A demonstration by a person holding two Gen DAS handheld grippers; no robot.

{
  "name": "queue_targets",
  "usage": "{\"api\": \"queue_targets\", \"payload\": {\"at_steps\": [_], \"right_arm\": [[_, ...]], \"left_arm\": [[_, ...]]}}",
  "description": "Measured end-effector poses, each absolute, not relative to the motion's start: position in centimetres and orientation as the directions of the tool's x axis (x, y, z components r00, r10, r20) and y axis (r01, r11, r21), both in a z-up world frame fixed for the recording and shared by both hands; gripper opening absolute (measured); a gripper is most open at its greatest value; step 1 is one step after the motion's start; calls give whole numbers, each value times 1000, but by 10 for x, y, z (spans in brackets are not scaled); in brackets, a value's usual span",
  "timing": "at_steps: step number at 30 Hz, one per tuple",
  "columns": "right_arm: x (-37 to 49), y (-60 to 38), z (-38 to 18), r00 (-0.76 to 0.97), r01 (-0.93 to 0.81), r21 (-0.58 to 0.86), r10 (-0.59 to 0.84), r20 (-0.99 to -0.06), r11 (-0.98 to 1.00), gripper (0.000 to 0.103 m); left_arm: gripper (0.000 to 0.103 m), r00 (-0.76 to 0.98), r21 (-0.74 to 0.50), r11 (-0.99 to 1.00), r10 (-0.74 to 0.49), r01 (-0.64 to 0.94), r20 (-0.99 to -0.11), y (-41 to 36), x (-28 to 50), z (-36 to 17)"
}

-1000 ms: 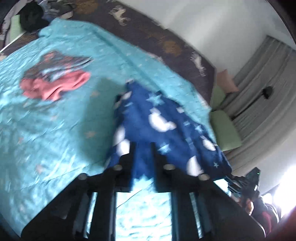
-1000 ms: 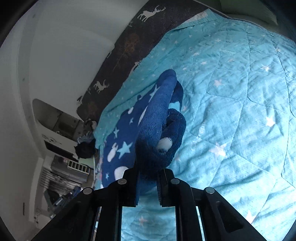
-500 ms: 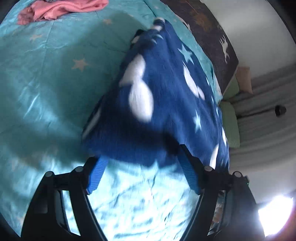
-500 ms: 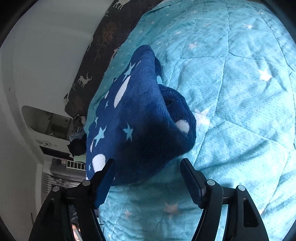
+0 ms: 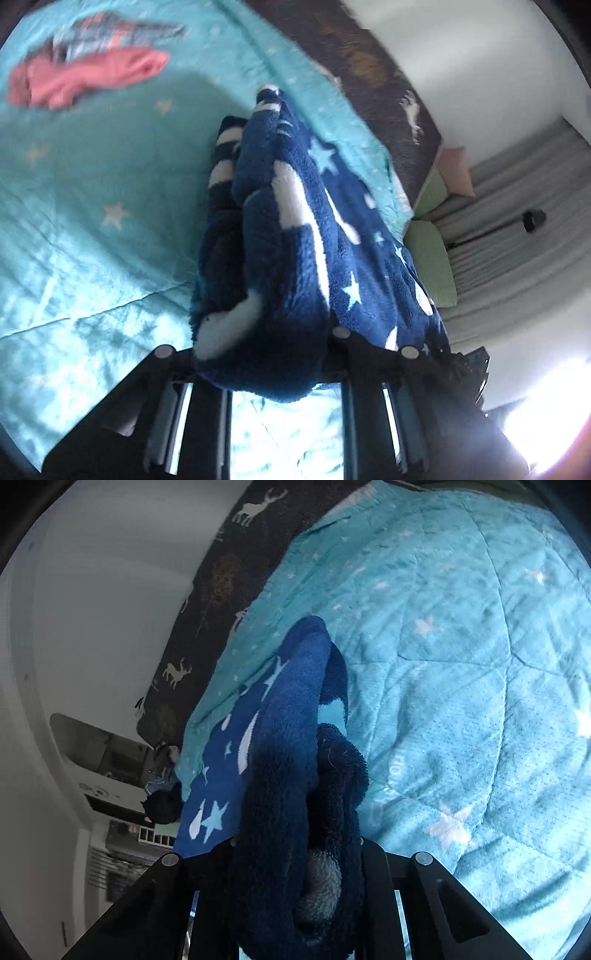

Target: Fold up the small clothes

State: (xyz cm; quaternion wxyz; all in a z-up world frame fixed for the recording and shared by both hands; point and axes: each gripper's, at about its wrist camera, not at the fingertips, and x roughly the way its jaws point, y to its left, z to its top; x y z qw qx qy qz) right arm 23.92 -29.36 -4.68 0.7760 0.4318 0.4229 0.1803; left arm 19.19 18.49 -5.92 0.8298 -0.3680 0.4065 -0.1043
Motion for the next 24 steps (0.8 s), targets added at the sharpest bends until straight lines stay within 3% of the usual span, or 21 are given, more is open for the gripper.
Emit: {"api": "queue_targets", "payload": {"at_steps": [6,12,16,19,21,24], "right_arm": [[178,-299,-24,560,20,817,671,-487,576,16],[86,-313,-40,535,79,826,676,-507,558,16],[51,-314,-43,499,82,781,653,-570,619,17],[43,-308,-43,444,91,621,526,-725,778,33],[41,-312,-40,446,117,546,448,-775,829,46],[36,-330,-20,507,162,460,326,-798,873,49]], "left_arm": [[17,622,-665,745,-491,-63,-610,183,129,-48],[17,548,-661,742,-509,-111,-664,185,61,-62],[20,497,-598,797,-484,-90,-720,184,42,-63],[29,465,-524,841,-414,-132,-782,191,38,-68],[33,475,-506,849,-387,-150,-790,200,33,-65],[35,500,-462,875,-338,-146,-797,208,25,-52]]}}
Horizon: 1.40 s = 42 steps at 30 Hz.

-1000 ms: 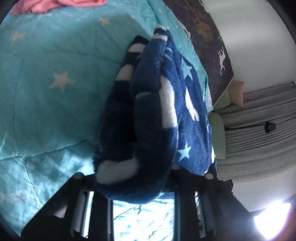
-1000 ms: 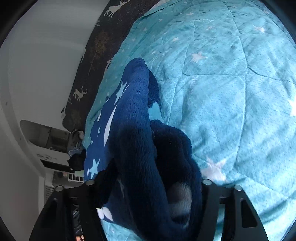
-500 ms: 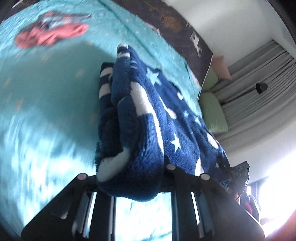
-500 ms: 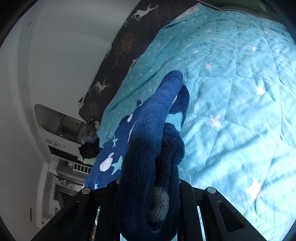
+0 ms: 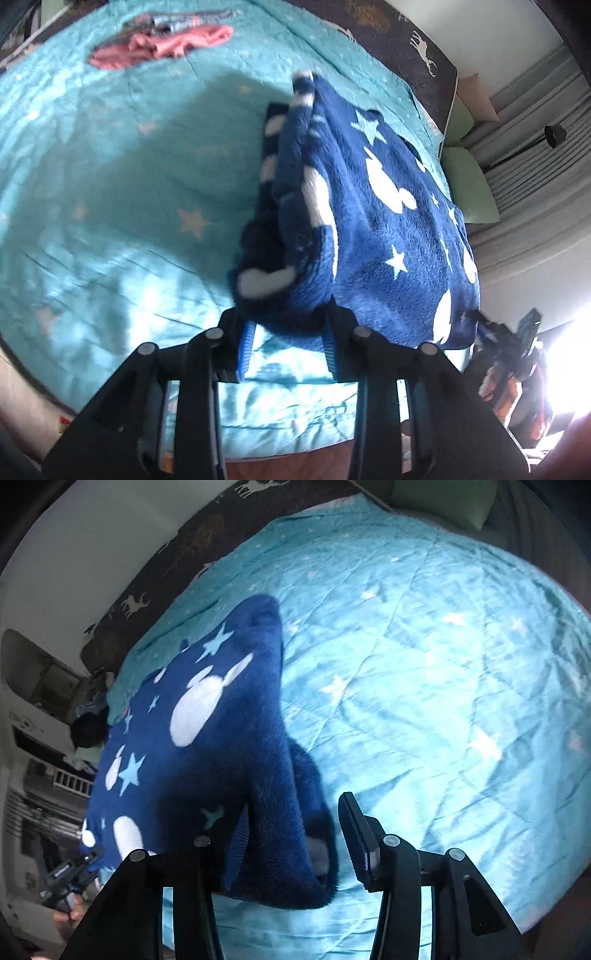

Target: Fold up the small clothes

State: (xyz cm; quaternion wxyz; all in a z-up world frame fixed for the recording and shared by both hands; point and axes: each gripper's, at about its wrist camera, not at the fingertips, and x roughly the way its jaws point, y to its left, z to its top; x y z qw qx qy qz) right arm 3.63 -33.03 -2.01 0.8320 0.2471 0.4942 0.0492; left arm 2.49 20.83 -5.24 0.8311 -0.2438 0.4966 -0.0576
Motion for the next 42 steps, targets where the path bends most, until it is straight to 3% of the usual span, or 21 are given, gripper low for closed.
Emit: {"api": "queue_targets", "payload": {"at_steps": [4,6,8,12,15,17,20,22,23,26,29,31,33,37,39,42], "right_arm": [[37,-337,15,597,155,360,203,-776,920,49],[47,-322,31,621,81,346,224,-751,935,49],[64,-293,38,612,-7,358,287,-737,934,49],[76,-231,23,564,-154,377,395,-725,913,49],[95,-200,2,512,-222,382,441,-737,897,49],[110,-185,-19,474,-213,371,428,-770,904,49],[122,-177,-39,470,-227,341,409,-782,912,50],[120,-173,-40,483,-249,308,393,-782,918,50],[118,-171,-39,484,-259,290,384,-786,921,50],[115,-174,-30,478,-289,280,392,-786,915,50],[120,-184,-12,495,-296,318,429,-755,901,50],[127,-189,0,526,-302,279,403,-749,912,50],[143,-190,9,568,-268,197,320,-758,943,50],[176,-214,13,604,-158,165,227,-764,974,51],[196,-239,4,582,-83,227,232,-779,970,61],[217,-272,-16,531,15,335,276,-801,942,63]], "left_arm": [[37,529,-325,938,-213,-126,-821,204,19,-28],[37,563,-212,968,-102,-134,-820,202,13,-17],[37,598,-175,975,-58,-140,-800,206,9,-6],[37,697,-269,961,-147,-69,-702,203,19,13],[38,681,-335,938,-299,82,-669,170,50,6],[39,617,-343,931,-346,129,-707,145,79,-15],[39,496,-305,949,-302,79,-814,125,119,-69],[38,523,-320,945,-308,71,-794,132,121,-85],[35,529,-324,943,-314,77,-788,134,118,-83],[12,541,-299,953,-272,39,-796,151,108,-80],[9,539,-376,926,-309,-15,-783,171,102,-77],[13,546,-393,919,-314,-31,-777,172,100,-66],[33,583,-346,938,-278,-5,-763,162,101,-46],[60,669,-265,963,-227,47,-707,153,113,-18],[72,702,-233,972,-179,20,-689,160,131,-12],[75,676,-214,977,-150,-11,-722,175,171,-24]]}}
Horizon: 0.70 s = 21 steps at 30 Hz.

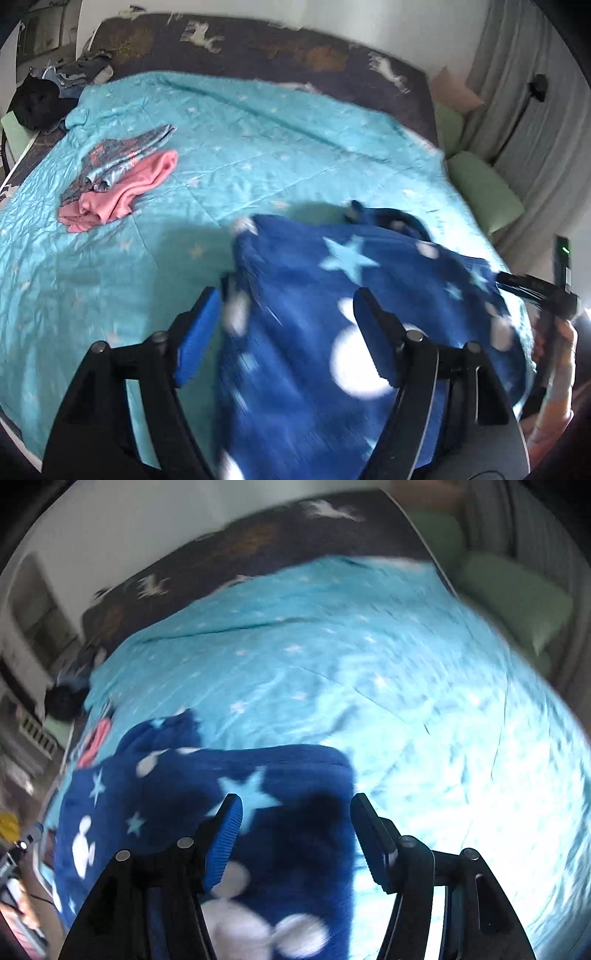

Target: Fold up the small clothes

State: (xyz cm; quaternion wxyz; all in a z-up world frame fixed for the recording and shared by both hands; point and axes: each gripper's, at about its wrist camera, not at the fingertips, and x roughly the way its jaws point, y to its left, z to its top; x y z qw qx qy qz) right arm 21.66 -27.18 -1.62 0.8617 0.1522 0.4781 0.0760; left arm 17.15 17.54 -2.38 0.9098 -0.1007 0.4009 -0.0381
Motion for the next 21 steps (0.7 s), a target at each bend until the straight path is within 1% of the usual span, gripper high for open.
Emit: {"api": "queue_targets", "payload": {"at_steps": [2,4,5,6,7,8,9,10,12,13,14,15,16,18,19,20,21], "right_arm": [[224,-285,-29,511,28,394,326,-796,919,64],[229,-290,-38,486,27,435,368,-792,900,66],[232,-290,-43,475,19,472,408,-780,881,66],[235,-289,-46,468,8,513,450,-761,858,66],[237,-289,-47,466,-1,535,474,-747,845,66],[239,-285,-46,471,-15,553,494,-731,833,52],[241,-281,-43,478,-28,554,498,-723,832,9],[243,-277,-37,487,-31,556,498,-717,830,9],[239,-269,-18,537,-67,590,528,-658,804,8],[237,-265,-4,565,-108,605,549,-616,789,8],[236,-261,6,583,-135,601,554,-595,788,8],[237,-257,12,592,-148,587,546,-593,796,8],[241,-251,16,594,-149,542,513,-620,827,8],[252,-238,3,577,-108,406,390,-717,907,10],[257,-233,-9,558,-73,325,309,-770,943,10],[262,-228,-25,523,-40,261,243,-817,964,12],[263,-227,-39,489,-23,233,215,-846,972,16]], "left_arm": [[75,632,-221,974,-140,-51,-762,186,200,-39],[73,600,-269,961,-175,-71,-781,195,216,-53],[58,592,-315,947,-219,-63,-776,197,222,-58],[28,586,-360,932,-263,-52,-766,200,225,-62],[20,578,-415,909,-316,-44,-753,203,229,-65],[19,586,-445,895,-339,-41,-736,204,229,-65],[17,625,-470,882,-351,-30,-698,210,224,-60],[17,650,-476,880,-351,-18,-674,213,218,-55],[17,702,-478,878,-327,-21,-632,222,201,-44],[17,715,-473,881,-313,-27,-625,227,194,-41],[17,721,-468,884,-307,-27,-621,229,190,-40],[17,721,-455,890,-302,-20,-624,230,189,-42],[18,708,-438,899,-302,-12,-639,228,193,-47],[21,669,-407,913,-292,-17,-683,220,205,-60],[22,658,-400,916,-295,-10,-692,216,209,-63],[24,653,-378,926,-280,-11,-704,212,212,-65],[26,653,-355,935,-260,-15,-712,210,213,-65]]}}
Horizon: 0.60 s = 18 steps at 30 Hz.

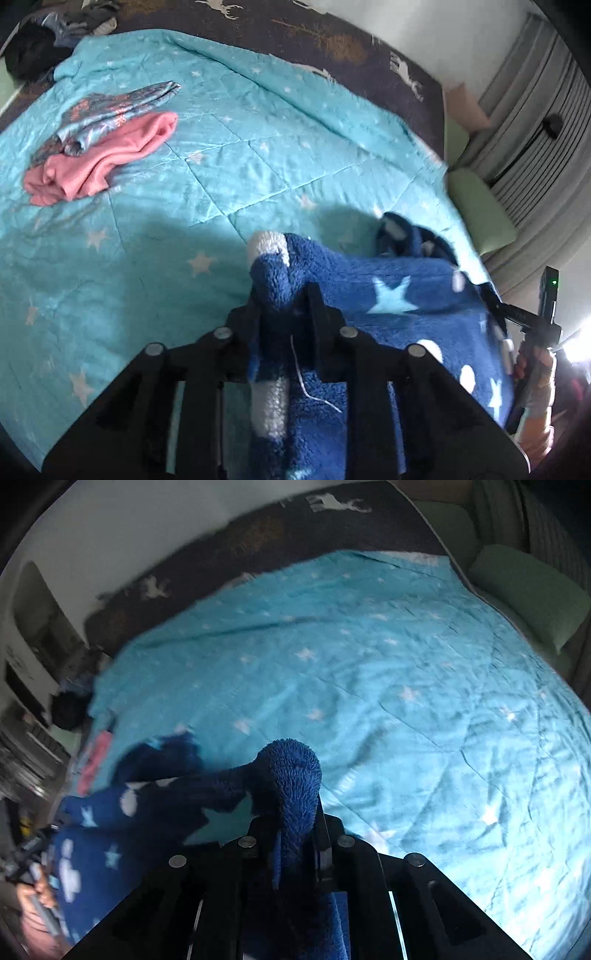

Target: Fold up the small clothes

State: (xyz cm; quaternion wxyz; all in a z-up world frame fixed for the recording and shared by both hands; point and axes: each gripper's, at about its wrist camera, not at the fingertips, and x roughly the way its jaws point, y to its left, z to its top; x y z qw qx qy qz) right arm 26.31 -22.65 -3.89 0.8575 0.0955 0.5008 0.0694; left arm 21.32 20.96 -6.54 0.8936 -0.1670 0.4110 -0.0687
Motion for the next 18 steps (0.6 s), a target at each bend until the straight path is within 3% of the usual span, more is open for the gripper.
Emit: {"api": "queue_targets", "payload": {"at_steps": [4,6,9,12,15,18], "right_arm": [[248,-243,-30,535,19,269,217,-817,963,28],[238,-259,-11,575,81,229,142,-805,970,40],[213,-269,22,635,61,270,171,-753,961,40],[187,-241,45,635,-76,334,304,-711,940,40],[173,-186,40,569,-207,300,364,-738,931,40],[162,-148,4,486,-282,242,356,-799,928,40]], "left_arm": [[38,656,-336,941,-232,-34,-718,213,203,-55],[47,690,-349,936,-223,-46,-689,220,189,-41],[49,745,-364,931,-223,-29,-629,223,159,-16],[49,730,-405,909,-342,98,-591,200,136,0],[49,645,-397,899,-415,184,-642,158,132,-11],[49,561,-262,956,-290,132,-776,126,143,-50]]}}
